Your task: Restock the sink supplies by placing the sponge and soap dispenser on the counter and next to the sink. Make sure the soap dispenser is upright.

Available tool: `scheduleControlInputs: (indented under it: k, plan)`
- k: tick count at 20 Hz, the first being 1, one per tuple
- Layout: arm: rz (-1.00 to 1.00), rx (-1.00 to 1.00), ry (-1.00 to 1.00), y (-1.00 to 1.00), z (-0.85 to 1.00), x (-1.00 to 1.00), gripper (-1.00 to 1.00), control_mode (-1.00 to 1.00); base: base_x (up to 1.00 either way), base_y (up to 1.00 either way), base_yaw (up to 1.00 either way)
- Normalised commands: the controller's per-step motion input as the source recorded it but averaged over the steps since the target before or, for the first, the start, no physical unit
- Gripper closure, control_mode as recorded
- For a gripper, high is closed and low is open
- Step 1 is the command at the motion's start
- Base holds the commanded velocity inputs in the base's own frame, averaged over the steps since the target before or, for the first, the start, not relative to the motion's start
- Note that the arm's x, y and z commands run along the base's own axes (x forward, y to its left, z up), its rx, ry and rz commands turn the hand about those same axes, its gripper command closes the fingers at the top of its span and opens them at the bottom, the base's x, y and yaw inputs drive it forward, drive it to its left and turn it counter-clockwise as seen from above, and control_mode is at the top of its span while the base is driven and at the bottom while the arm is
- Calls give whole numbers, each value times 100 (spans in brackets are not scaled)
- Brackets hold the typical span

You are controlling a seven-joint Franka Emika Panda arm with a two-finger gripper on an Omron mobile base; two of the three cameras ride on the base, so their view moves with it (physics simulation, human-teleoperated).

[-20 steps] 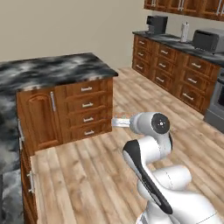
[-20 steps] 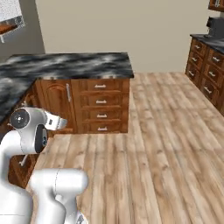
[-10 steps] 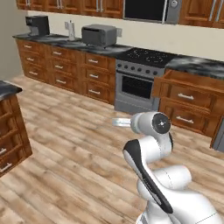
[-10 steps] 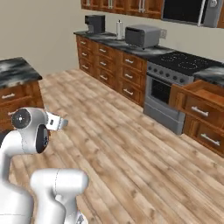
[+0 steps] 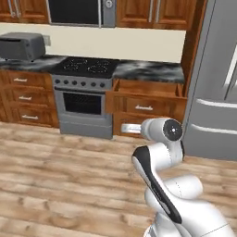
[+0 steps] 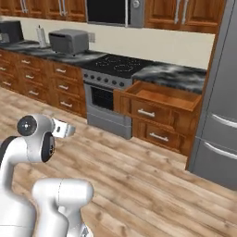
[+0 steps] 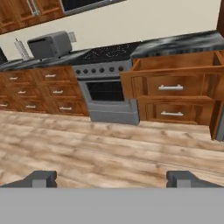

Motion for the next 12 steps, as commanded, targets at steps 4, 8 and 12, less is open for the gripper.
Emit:
scheduleControlInputs:
  k: [4, 8, 12]
  plan:
    - [0, 0, 0, 0, 0, 0, -100, 100, 100, 0, -47]
    - [0, 0, 0, 0, 0, 0, -100, 100, 100, 1, -46]
    - [0, 0, 0, 0, 0, 0, -100, 100, 100, 14, -46]
